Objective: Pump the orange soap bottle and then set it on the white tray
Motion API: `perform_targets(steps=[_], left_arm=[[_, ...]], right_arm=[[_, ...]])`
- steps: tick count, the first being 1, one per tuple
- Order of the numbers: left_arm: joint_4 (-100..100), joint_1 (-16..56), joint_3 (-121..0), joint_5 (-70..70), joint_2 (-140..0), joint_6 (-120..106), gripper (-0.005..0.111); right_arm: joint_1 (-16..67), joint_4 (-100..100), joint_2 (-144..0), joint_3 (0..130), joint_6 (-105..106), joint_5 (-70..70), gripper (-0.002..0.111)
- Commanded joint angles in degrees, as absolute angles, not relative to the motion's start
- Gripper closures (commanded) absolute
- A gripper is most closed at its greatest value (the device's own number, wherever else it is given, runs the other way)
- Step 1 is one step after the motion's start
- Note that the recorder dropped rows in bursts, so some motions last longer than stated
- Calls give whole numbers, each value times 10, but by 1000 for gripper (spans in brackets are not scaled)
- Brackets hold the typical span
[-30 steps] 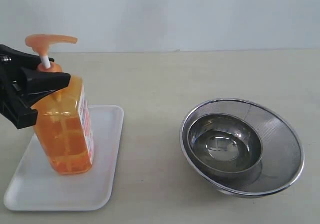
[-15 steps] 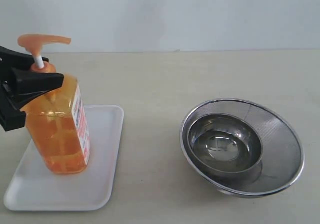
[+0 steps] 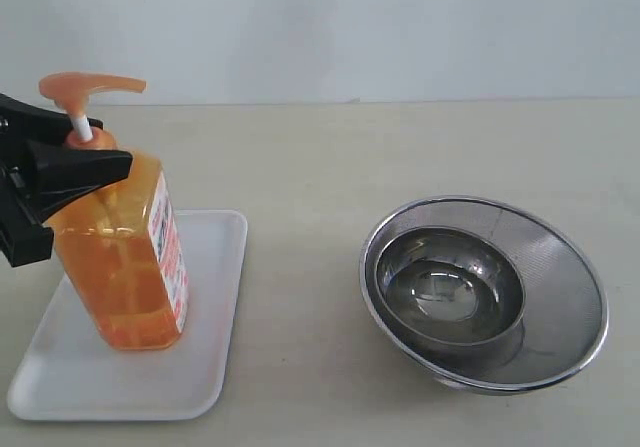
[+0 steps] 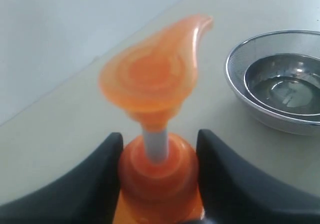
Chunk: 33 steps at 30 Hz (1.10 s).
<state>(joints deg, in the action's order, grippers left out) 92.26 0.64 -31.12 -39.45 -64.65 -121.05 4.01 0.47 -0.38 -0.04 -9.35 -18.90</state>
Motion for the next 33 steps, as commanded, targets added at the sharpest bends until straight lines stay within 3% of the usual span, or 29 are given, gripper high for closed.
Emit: perform_targets(steps=[1, 29, 33], left_arm=[[940, 5, -318, -394, -645, -1221, 102], [944, 5, -313, -371, -645, -1207, 102], [946, 5, -311, -360, -645, -1206, 87]], right_arm=[[36, 6, 0, 0, -92, -185, 108], [36, 6, 0, 0, -92, -185, 108], [36, 6, 0, 0, -92, -183, 108]])
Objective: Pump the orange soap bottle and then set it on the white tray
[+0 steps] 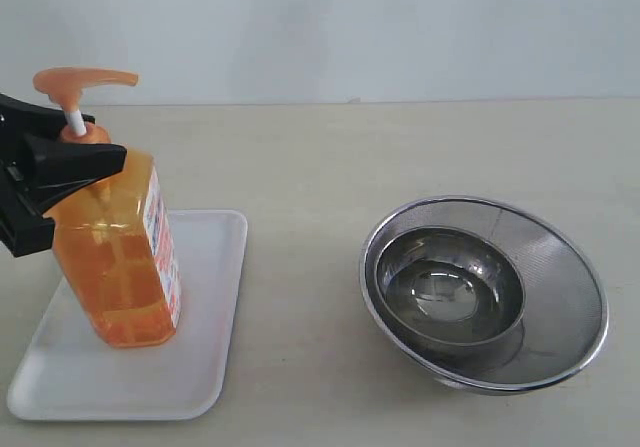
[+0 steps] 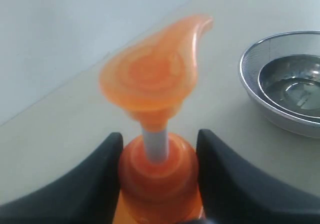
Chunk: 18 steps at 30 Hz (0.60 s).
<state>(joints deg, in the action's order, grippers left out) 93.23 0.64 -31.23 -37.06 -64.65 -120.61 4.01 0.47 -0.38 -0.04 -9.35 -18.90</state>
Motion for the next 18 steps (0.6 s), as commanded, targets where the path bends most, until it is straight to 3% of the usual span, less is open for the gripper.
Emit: perform_targets(steps=[1, 3, 7, 18], left_arm=[[947, 5, -311, -358, -645, -1206, 79], [951, 5, -311, -358, -647, -1206, 62], [955, 5, -311, -358, -650, -1206, 39], [966, 5, -311, -358, -650, -1173, 37]], right_arm=[[36, 6, 0, 0, -92, -184, 108], [36, 6, 0, 0, -92, -184, 108], [36, 6, 0, 0, -92, -184, 108], [36, 6, 0, 0, -92, -184, 108]])
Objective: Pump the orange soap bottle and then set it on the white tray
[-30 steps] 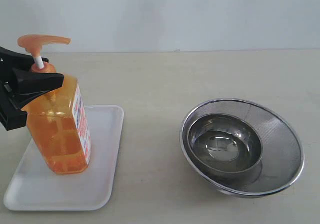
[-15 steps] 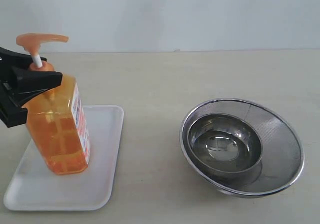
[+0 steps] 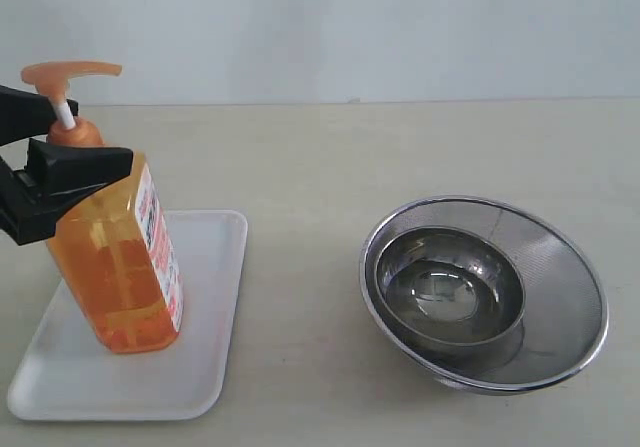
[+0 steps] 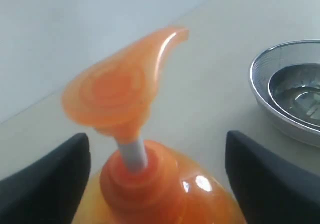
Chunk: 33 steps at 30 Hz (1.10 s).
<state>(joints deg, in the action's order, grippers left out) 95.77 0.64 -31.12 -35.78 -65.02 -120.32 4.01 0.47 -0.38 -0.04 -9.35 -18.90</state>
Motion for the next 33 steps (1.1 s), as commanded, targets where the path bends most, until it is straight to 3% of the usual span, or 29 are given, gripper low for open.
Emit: perform_targets(steps=[1, 12, 26, 29, 33], left_arm=[[966, 5, -311, -358, -650, -1169, 36], [978, 5, -311, -299, -627, -1126, 10], [884, 5, -305, -329, -532, -943, 12], [886, 5, -300, -366, -530, -916, 16], [890, 5, -280, -393, -530, -883, 32]], right_arm=[[36, 6, 0, 0, -92, -184, 108], [36, 6, 0, 0, -92, -184, 108], [36, 6, 0, 0, -92, -184, 108], [36, 6, 0, 0, -92, -184, 108], [36, 6, 0, 0, -92, -184, 108]])
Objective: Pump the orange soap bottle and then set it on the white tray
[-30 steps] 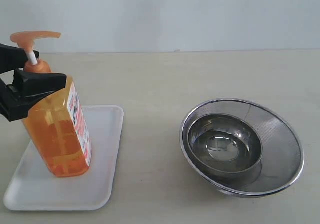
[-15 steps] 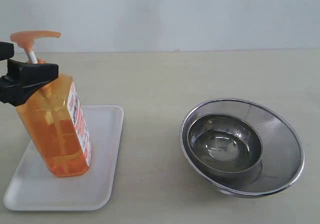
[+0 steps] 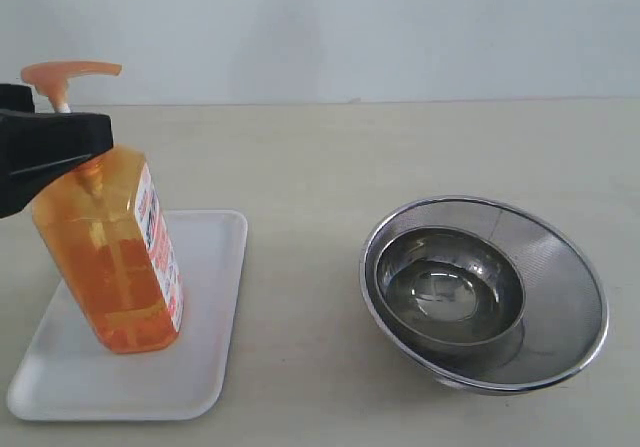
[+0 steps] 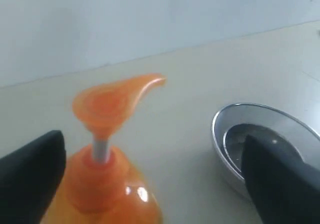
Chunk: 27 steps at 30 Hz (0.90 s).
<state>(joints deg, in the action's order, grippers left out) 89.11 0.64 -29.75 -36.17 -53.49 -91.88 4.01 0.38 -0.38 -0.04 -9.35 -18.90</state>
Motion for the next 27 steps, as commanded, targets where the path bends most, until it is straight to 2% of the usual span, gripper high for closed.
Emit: perform_targets(steps=[1, 12, 27], left_arm=[[890, 5, -274, -399, -530, -875, 37], [892, 5, -222, -466, -524, -845, 102], [886, 5, -205, -478, -517, -844, 102]], right_arm=[[36, 6, 0, 0, -92, -184, 108], [36, 6, 0, 0, -92, -185, 108], [36, 6, 0, 0, -92, -185, 108]])
